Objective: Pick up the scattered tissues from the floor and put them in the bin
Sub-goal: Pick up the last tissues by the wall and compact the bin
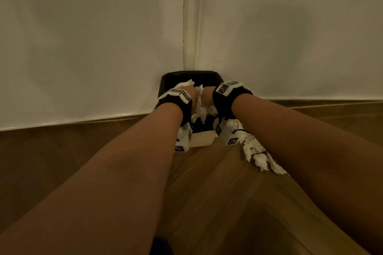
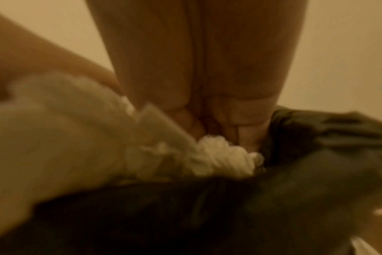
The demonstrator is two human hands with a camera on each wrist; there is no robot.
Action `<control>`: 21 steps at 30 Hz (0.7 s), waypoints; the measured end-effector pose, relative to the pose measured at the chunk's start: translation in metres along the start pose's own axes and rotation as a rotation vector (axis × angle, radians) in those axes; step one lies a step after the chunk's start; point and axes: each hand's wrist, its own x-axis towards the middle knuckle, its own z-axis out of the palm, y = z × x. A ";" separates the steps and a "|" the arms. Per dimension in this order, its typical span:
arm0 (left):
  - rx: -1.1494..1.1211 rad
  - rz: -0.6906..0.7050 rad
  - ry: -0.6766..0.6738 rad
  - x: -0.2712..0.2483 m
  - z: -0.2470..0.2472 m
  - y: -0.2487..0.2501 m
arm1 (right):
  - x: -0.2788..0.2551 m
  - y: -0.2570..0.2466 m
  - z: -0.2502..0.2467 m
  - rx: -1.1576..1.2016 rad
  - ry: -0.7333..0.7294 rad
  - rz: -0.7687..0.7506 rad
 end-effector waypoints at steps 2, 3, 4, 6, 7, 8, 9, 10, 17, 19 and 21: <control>-0.035 0.029 0.073 -0.006 -0.004 -0.006 | -0.008 0.008 -0.003 0.082 0.051 -0.005; -0.047 0.039 0.084 -0.011 -0.007 -0.009 | -0.010 0.013 -0.004 0.113 0.098 -0.012; -0.064 0.040 0.098 -0.015 -0.011 -0.011 | -0.012 0.018 -0.004 0.153 0.144 -0.015; -0.115 0.028 0.152 -0.026 -0.020 -0.013 | -0.019 0.028 -0.005 0.212 0.223 -0.027; -0.151 0.021 0.182 -0.032 -0.024 -0.013 | -0.024 0.033 -0.005 0.239 0.271 -0.041; -0.183 0.015 0.219 -0.037 -0.026 -0.014 | -0.028 0.037 -0.005 0.272 0.315 -0.058; -0.220 0.012 0.268 -0.042 -0.027 -0.015 | -0.032 0.042 -0.004 0.303 0.361 -0.077; -0.278 0.011 0.322 -0.048 -0.026 -0.017 | -0.037 0.046 -0.004 0.341 0.407 -0.087; -0.475 0.022 0.850 -0.080 -0.018 -0.005 | -0.067 0.084 0.010 0.710 0.669 -0.005; -0.423 0.110 0.964 -0.094 -0.013 0.014 | -0.075 0.099 0.018 0.761 0.717 0.054; -0.375 0.277 0.988 -0.107 -0.002 0.040 | -0.082 0.116 0.029 0.816 0.742 0.121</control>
